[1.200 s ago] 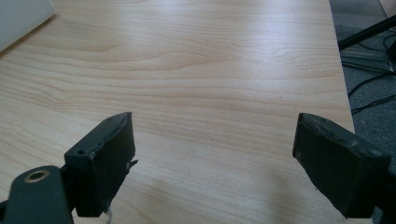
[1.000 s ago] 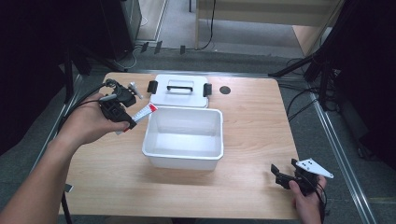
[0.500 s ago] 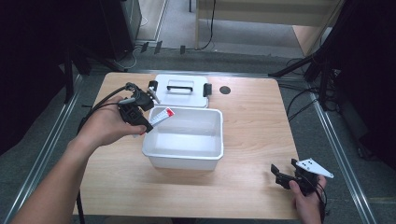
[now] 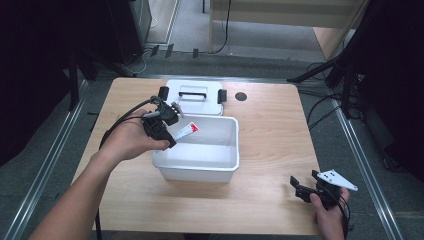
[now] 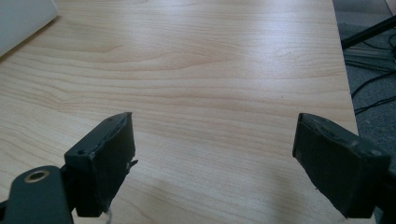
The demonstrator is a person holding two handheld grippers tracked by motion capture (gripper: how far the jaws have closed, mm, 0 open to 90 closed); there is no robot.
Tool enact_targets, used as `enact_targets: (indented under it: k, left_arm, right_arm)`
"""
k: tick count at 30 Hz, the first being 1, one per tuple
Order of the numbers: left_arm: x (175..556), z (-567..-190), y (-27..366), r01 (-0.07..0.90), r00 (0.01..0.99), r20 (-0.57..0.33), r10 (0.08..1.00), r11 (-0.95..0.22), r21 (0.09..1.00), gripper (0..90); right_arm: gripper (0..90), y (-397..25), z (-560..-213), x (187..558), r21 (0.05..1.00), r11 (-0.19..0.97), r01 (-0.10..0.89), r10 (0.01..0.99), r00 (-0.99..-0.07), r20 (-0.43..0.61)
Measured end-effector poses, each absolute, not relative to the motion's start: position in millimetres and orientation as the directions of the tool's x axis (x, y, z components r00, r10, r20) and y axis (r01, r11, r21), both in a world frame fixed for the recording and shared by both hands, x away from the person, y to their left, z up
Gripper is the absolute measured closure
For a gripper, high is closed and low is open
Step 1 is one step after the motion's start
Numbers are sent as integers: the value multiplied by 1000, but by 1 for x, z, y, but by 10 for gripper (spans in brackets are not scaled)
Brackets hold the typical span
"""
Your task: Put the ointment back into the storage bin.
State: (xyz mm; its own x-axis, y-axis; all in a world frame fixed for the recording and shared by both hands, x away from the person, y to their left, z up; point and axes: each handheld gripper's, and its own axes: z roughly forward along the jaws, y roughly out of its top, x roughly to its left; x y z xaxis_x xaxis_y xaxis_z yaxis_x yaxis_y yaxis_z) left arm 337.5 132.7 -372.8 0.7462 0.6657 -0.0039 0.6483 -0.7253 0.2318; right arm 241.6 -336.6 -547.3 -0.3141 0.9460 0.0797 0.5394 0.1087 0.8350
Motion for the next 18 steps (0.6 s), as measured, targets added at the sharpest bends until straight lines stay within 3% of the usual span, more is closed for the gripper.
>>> enact_targets:
  k: [18]
  left_arm:
    - [336,-409,130,663,743,-50,667,-724,193,730]
  right_arm:
    - [131,-336,-547,242,835,113,539,945,-317,77]
